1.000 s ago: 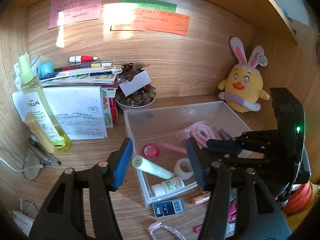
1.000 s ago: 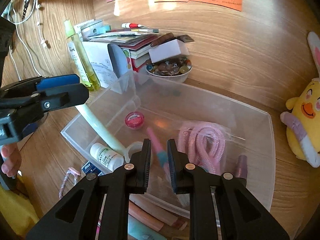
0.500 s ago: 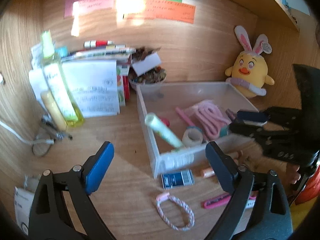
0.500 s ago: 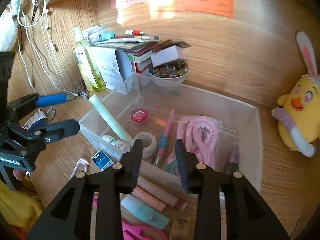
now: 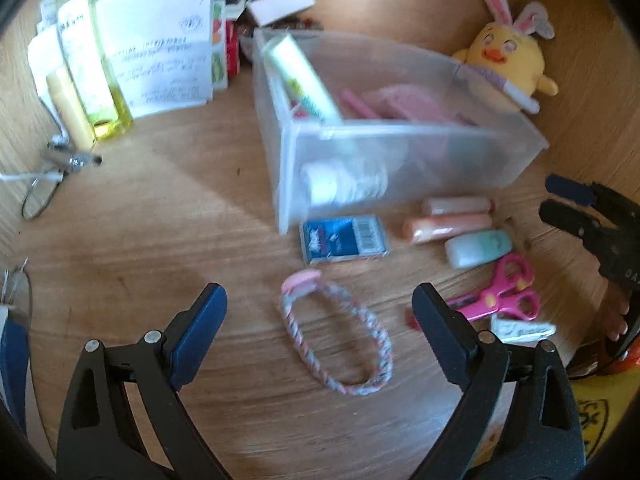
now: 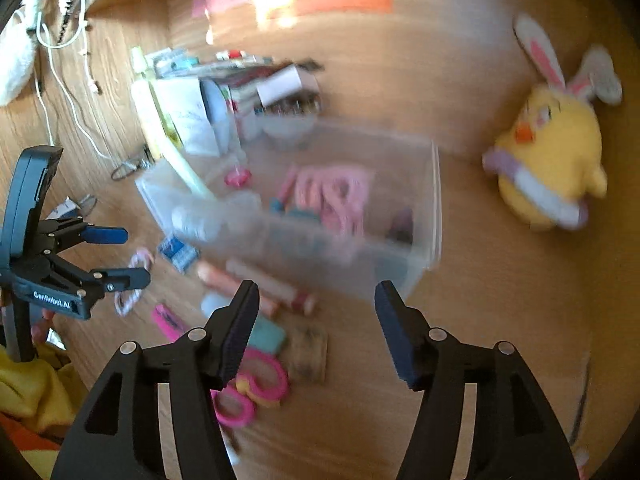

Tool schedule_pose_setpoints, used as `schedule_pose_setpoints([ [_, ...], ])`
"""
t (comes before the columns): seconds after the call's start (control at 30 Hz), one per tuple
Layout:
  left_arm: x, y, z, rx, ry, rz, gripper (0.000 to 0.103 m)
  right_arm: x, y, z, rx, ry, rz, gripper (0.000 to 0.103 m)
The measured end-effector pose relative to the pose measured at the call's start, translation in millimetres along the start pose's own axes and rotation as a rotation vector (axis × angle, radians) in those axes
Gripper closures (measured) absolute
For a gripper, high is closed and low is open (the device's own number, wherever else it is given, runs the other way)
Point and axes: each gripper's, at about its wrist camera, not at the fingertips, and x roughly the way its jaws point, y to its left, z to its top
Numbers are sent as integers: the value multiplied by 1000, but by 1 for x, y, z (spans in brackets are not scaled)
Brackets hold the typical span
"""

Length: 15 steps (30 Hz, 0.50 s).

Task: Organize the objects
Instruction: 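Grasp the braided pink bracelet with the left tool while the right tool grasps the brown block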

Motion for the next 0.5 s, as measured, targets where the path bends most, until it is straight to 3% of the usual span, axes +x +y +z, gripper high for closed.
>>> schedule_pose_setpoints([
  [0.3, -1, 0, 1, -24, -49, 43, 10, 26, -1, -16, 12, 89, 3, 47],
  [0.37, -1, -1, 0, -20, -55, 44, 26, 27, -2, -15, 14, 83, -2, 53],
  [0.43, -1, -1, -1, -18, -44, 43, 34, 27, -3, -17, 13, 86, -5, 63],
  [0.5, -4, 1, -4, -12, -56, 57, 39, 27, -6, -17, 18, 88, 5, 64],
])
